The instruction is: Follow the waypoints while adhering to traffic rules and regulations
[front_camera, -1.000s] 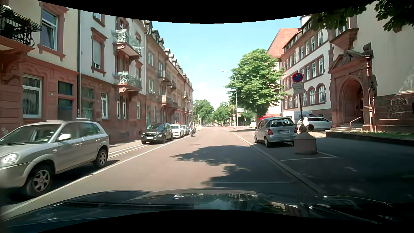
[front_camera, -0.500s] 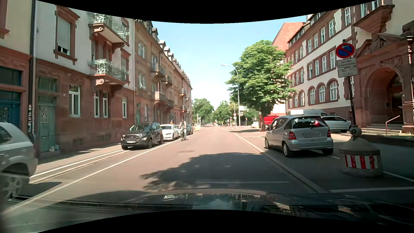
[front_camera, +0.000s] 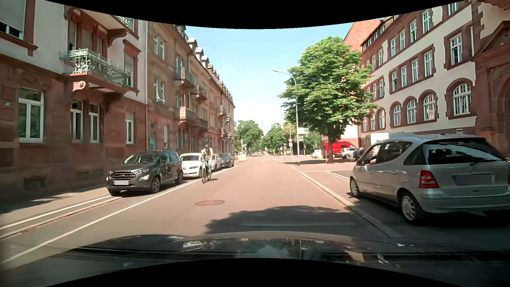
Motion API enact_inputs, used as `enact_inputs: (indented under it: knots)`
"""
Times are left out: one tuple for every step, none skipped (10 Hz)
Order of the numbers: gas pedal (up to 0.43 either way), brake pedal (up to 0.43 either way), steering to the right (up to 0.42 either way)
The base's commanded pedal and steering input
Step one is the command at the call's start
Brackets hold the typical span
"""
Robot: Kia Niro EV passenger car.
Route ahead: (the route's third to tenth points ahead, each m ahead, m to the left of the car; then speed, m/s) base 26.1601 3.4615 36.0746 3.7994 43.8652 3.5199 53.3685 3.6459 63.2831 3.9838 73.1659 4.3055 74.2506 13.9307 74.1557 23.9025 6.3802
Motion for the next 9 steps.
enact_inputs:
  knots:
    - [0.087,0.0,-0.002]
    - [0.087,0.0,-0.002]
    - [0.087,0.0,-0.002]
    - [0.087,0.0,-0.002]
    - [0.087,0.0,-0.002]
    - [0.087,0.0,-0.002]
    - [0.087,0.0,-0.002]
    - [0.087,0.0,-0.002]
    - [0.087,0.0,-0.002]
